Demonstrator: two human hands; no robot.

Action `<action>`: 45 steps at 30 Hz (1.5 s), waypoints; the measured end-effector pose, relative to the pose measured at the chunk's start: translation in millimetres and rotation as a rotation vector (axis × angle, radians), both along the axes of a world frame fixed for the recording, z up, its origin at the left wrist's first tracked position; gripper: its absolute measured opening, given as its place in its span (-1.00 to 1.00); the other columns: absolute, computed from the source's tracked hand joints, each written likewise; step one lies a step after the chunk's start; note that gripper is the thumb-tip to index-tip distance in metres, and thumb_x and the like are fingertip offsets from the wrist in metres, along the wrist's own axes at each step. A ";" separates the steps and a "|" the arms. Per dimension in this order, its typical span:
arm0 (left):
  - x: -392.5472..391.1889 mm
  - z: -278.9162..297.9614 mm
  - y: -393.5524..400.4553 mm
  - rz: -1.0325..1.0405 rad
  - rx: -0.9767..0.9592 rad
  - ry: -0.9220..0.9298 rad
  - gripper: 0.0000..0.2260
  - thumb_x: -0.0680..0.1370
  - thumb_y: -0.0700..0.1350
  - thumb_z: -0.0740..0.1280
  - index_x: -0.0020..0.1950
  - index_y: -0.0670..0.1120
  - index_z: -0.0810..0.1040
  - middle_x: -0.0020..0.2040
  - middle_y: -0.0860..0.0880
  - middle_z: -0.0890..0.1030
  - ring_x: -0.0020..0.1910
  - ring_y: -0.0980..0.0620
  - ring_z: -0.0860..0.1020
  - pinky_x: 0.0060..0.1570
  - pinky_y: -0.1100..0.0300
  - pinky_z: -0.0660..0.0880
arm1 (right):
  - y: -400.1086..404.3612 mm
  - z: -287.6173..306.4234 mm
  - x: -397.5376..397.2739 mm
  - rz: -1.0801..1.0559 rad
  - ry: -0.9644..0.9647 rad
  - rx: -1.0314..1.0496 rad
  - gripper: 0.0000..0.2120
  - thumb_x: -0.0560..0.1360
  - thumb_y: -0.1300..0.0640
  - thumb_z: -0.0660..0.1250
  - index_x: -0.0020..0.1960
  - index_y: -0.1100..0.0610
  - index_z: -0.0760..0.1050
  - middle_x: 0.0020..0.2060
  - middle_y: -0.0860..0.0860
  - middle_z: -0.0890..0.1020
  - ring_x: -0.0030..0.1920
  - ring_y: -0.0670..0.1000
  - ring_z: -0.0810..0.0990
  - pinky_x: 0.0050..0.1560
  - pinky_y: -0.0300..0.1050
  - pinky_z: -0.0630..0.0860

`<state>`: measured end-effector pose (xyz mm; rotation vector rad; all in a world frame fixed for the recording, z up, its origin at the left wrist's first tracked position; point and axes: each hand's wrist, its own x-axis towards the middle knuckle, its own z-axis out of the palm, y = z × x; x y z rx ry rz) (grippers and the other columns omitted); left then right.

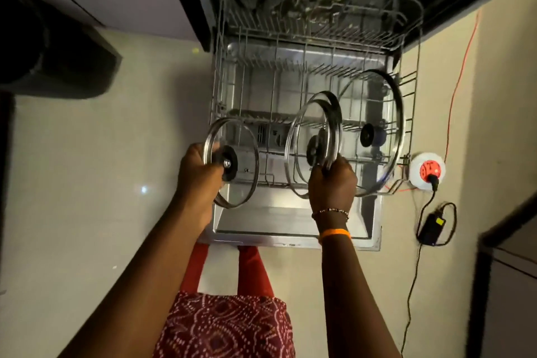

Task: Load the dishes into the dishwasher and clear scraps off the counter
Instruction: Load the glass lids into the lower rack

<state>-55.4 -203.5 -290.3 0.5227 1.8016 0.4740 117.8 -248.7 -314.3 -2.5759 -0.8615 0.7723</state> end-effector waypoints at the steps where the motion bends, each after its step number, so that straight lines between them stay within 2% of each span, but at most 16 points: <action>1: 1.8 -8.2 2.4 0.013 0.005 -0.012 -0.65 0.45 -0.44 0.20 0.00 0.00 0.48 0.04 -0.16 0.59 0.02 -0.12 0.59 0.01 -0.01 0.57 | 5.2 -8.5 2.3 0.044 -0.050 0.001 -0.79 0.46 0.28 0.26 0.07 0.33 0.52 -0.02 0.25 0.60 -0.01 0.26 0.55 -0.20 -0.11 0.34; 3: 2.8 -21.6 6.8 0.014 0.003 -0.034 -0.61 0.44 -0.45 0.18 0.10 -0.02 0.48 0.07 -0.15 0.59 0.03 -0.12 0.60 -0.02 0.02 0.58 | 13.3 -25.6 3.8 0.100 -0.116 -0.002 -0.72 0.46 0.29 0.25 0.16 0.29 0.50 0.02 0.24 0.60 0.02 0.25 0.55 -0.13 -0.05 0.44; 7: 4.0 -33.7 12.9 0.079 -0.027 -0.104 -0.59 0.46 -0.47 0.16 0.13 -0.03 0.47 0.04 -0.11 0.58 -0.03 -0.06 0.59 -0.02 0.02 0.56 | 26.0 -55.9 -0.4 0.122 -0.146 -0.038 -0.65 0.53 0.16 0.24 0.30 0.15 0.44 0.16 0.19 0.58 0.11 0.25 0.54 -0.07 -0.01 0.48; 10: 6.0 -31.3 15.4 0.145 -0.028 -0.153 -0.55 0.44 -0.50 0.09 0.14 -0.06 0.46 -0.05 -0.07 0.56 -0.05 -0.05 0.57 -0.06 0.08 0.52 | 30.1 -66.0 -5.7 0.164 -0.204 -0.137 -0.64 0.54 0.11 0.22 0.31 0.14 0.41 0.20 0.18 0.56 0.20 0.24 0.45 0.00 0.01 0.46; 14: 7.5 -27.6 17.6 0.201 -0.019 -0.202 -0.58 0.46 -0.51 0.07 0.13 -0.10 0.46 -0.13 0.01 0.56 -0.07 -0.02 0.56 -0.03 0.04 0.51 | 32.1 -68.8 -10.8 0.213 -0.225 -0.223 -0.69 0.56 0.07 0.18 0.24 0.19 0.42 0.15 0.17 0.56 0.20 0.20 0.42 0.07 0.00 0.42; 18: 4.9 -30.3 18.1 0.222 -0.041 -0.232 -0.53 0.46 -0.51 0.06 0.26 -0.16 0.44 0.18 -0.11 0.55 0.15 -0.14 0.54 0.04 -0.04 0.52 | 34.6 -71.2 -18.2 0.278 -0.112 -0.250 -0.69 0.56 0.19 0.18 0.29 0.16 0.33 0.22 0.13 0.48 0.20 0.17 0.49 0.00 0.00 0.46; 23: -3.2 -36.2 15.8 0.226 -0.017 -0.266 -0.53 0.48 -0.53 0.04 0.22 -0.07 0.35 0.26 -0.11 0.48 0.18 -0.11 0.52 -0.11 0.00 0.58 | 27.5 -59.8 -26.1 0.217 -0.202 0.025 -0.60 0.52 0.09 0.25 0.33 0.17 0.34 0.28 0.13 0.42 0.27 0.16 0.38 0.21 0.01 0.35; 25: -7.9 -40.3 12.6 0.226 -0.036 -0.338 -0.52 0.49 -0.53 0.03 0.26 -0.07 0.33 0.22 -0.13 0.51 0.06 -0.11 0.59 -0.16 0.02 0.62 | 21.7 -53.4 -31.7 0.100 -0.010 0.071 -0.62 0.54 0.04 0.23 0.30 0.17 0.35 0.25 0.14 0.44 0.19 0.14 0.45 0.09 -0.05 0.42; 28: -14.3 -43.2 7.4 0.215 -0.083 -0.438 -0.60 0.54 -0.46 0.07 0.27 -0.08 0.34 0.06 -0.09 0.59 -0.22 0.01 0.68 -0.29 0.14 0.63 | 21.7 -37.1 -34.1 -0.252 0.724 0.089 -0.71 0.59 0.01 0.13 0.25 0.09 0.36 0.03 0.12 0.60 -0.22 0.05 0.61 -0.29 -0.20 0.52; 29: -15.3 -44.7 5.5 0.186 -0.104 -0.445 -0.62 0.56 -0.44 0.09 0.28 -0.08 0.35 0.04 -0.08 0.60 -0.25 0.04 0.68 -0.32 0.17 0.62 | 21.7 -33.0 -30.8 -0.264 0.879 0.057 -0.71 0.59 -0.02 0.09 0.25 0.06 0.38 -0.01 0.07 0.62 -0.29 0.01 0.63 -0.34 -0.23 0.54; 32: -18.2 -50.3 0.8 0.104 -0.201 -0.450 -0.64 0.57 -0.37 0.17 0.30 -0.05 0.36 0.01 -0.06 0.62 -0.23 0.06 0.67 -0.37 0.20 0.60 | 22.5 -25.8 -25.2 -0.101 0.989 -0.040 -0.75 0.57 0.14 0.16 0.23 0.12 0.39 -0.05 0.00 0.62 -0.41 -0.06 0.64 -0.41 -0.26 0.55; 34: -21.0 -55.3 -1.2 0.005 -0.267 -0.428 -0.61 0.57 -0.30 0.22 0.36 -0.04 0.34 0.17 -0.11 0.57 -0.01 0.00 0.63 -0.26 0.13 0.62 | 23.1 -25.4 -23.8 -0.066 0.929 -0.064 -0.73 0.53 0.33 0.19 0.22 0.16 0.39 -0.03 0.03 0.61 -0.44 -0.04 0.63 -0.38 -0.19 0.59; 37: -21.9 -57.1 -1.2 -0.150 -0.279 -0.314 -0.56 0.58 -0.21 0.23 0.45 -0.01 0.27 0.37 -0.08 0.41 0.27 -0.07 0.47 -0.01 0.06 0.53 | 27.4 -29.2 -20.7 0.201 0.481 -0.065 -0.75 0.50 0.32 0.23 0.17 0.21 0.44 -0.01 0.15 0.62 -0.22 0.14 0.65 -0.17 0.01 0.61; 39: -20.0 -57.9 0.6 -0.170 -0.227 -0.268 -0.56 0.59 -0.21 0.20 0.46 -0.02 0.23 0.38 -0.09 0.40 0.27 -0.06 0.45 0.02 0.09 0.49 | 33.4 -30.2 -21.7 0.380 0.180 -0.082 -0.73 0.50 0.24 0.26 0.18 0.26 0.42 -0.04 0.24 0.63 -0.07 0.25 0.60 -0.15 -0.01 0.52; 41: -18.0 -58.7 3.1 -0.138 -0.189 -0.261 -0.58 0.60 -0.25 0.17 0.45 -0.03 0.23 0.33 -0.12 0.45 0.17 -0.04 0.49 -0.05 0.17 0.48 | 39.5 -31.0 -24.7 0.465 0.002 -0.098 -0.68 0.52 0.18 0.24 0.24 0.25 0.37 -0.03 0.26 0.61 -0.03 0.26 0.58 -0.20 -0.07 0.39; 45: -18.1 -60.4 7.3 -0.109 -0.162 -0.235 -0.62 0.60 -0.24 0.17 0.41 -0.06 0.28 0.27 -0.14 0.49 0.04 -0.01 0.52 -0.11 0.29 0.44 | 54.4 -40.3 -32.5 0.495 -0.142 -0.201 -0.57 0.53 0.20 0.19 0.37 0.18 0.21 0.03 0.22 0.60 0.02 0.24 0.57 -0.21 -0.12 0.26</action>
